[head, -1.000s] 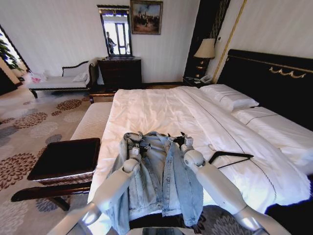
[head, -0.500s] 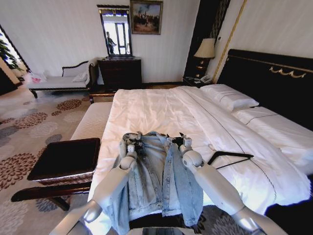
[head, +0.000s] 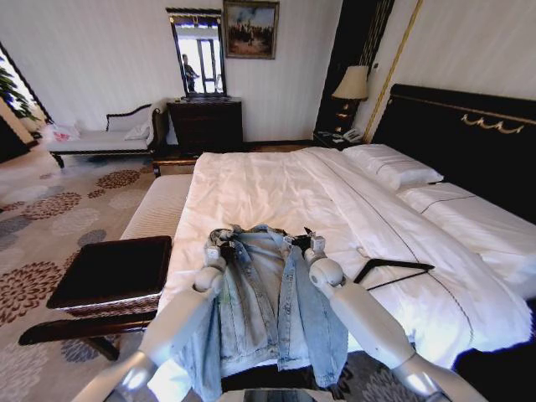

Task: Pick up the clothes from the bed and hang them on the clothes hanger.

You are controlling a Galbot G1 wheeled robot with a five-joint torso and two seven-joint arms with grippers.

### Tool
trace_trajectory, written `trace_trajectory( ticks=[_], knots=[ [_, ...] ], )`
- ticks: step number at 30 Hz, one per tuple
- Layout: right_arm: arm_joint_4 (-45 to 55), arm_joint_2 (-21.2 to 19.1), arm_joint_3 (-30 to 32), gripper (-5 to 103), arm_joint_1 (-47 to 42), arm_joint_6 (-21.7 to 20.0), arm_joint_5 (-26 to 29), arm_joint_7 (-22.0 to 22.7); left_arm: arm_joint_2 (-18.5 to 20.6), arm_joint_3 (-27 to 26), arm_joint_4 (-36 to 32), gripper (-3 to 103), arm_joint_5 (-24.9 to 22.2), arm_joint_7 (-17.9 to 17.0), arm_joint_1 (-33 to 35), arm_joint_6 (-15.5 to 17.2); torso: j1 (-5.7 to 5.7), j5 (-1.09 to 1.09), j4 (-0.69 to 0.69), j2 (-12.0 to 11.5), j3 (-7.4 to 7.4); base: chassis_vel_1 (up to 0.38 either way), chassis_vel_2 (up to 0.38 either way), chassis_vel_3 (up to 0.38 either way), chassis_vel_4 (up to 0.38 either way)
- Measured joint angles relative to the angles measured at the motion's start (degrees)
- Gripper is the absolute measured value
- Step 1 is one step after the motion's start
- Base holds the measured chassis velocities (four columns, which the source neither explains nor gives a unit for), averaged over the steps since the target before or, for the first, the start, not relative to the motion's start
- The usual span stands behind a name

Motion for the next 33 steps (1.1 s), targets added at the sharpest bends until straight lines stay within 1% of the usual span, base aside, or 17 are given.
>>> trace_trajectory(
  ticks=[4, 5, 8, 12, 18, 24, 25, 29, 31, 33],
  knots=[
    [1.5, -0.91, 0.21, 100, -0.56, -0.01, 0.04, -0.05, 3.75, -2.85, -1.57, 2, -4.36, 1.69, 1.18, 0.79, 0.0, -0.01, -0.01, 0.0, 0.0, 0.0, 0.0, 0.0, 0.0],
    [1.5, -0.91, 0.21, 100, -0.56, -0.01, 0.04, -0.05, 3.75, -2.85, -1.57, 2, -4.36, 1.69, 1.18, 0.79, 0.0, -0.01, -0.01, 0.0, 0.0, 0.0, 0.0, 0.0, 0.0],
    [2.44, -1.15, 0.23, 100, -0.61, -0.16, 0.33, -0.02, 5.6, -4.6, -2.17, 2, -6.6, 2.56, 2.84, 1.28, 0.0, -0.01, 0.0, 0.0, 0.0, 0.0, 0.0, 0.0, 0.0],
    [3.42, -1.74, 0.32, 100, -0.8, -0.38, 0.79, 0.08, 6.84, -5.69, -2.52, 2, -6.8, 3.92, 5.34, 1.29, 0.0, -0.01, 0.01, 0.0, 0.0, 0.0, 0.0, 0.0, 0.0],
    [4.96, -2.66, 0.68, 100, -1.45, -0.73, 1.27, 0.14, 7.91, -7.1, -2.01, 2, -6.35, 5.76, 8.23, 0.89, 0.0, 0.0, 0.0, 0.0, 0.0, 0.0, 0.0, 0.0, 0.0],
    [5.81, -3.29, 0.89, 100, -2.05, -0.8, 1.41, 0.15, 8.15, -7.6, -1.11, 2, -5.51, 6.01, 8.48, -0.07, -0.01, 0.0, 0.0, 0.0, 0.0, 0.0, 0.0, 0.0, 0.0],
    [6.03, -3.53, 0.9, 100, -2.24, -0.81, 1.44, 0.16, 8.01, -7.88, -1.04, -1, -5.39, 5.5, 8.25, -0.2, -0.01, 0.0, -0.01, 0.0, 0.0, 0.0, 0.0, 0.0, 0.0],
    [6.59, -4.22, 0.9, 100, -2.51, -0.78, 1.63, 0.17, 8.04, -9.27, -2.93, 19, -5.17, 4.28, 9.45, 0.33, 0.0, 0.01, 0.0, 0.0, 0.0, 0.0, 0.0, 0.0, 0.0],
    [6.63, -4.48, 0.9, 100, -2.57, -0.65, 1.69, 0.04, 8.26, -9.59, -3.84, 19, -5.05, 4.13, 10.1, 0.51, 0.0, 0.0, 0.01, 0.0, 0.0, 0.0, 0.0, 0.0, 0.0],
    [6.64, -4.78, 0.92, 100, -2.75, -0.25, 1.75, -0.41, 8.61, -10.91, -6.41, 30, -4.47, 3.74, 12.0, 0.77, 0.0, 0.01, 0.01, 0.0, 0.0, 0.0, 0.0, 0.0, 0.0]
  ],
)
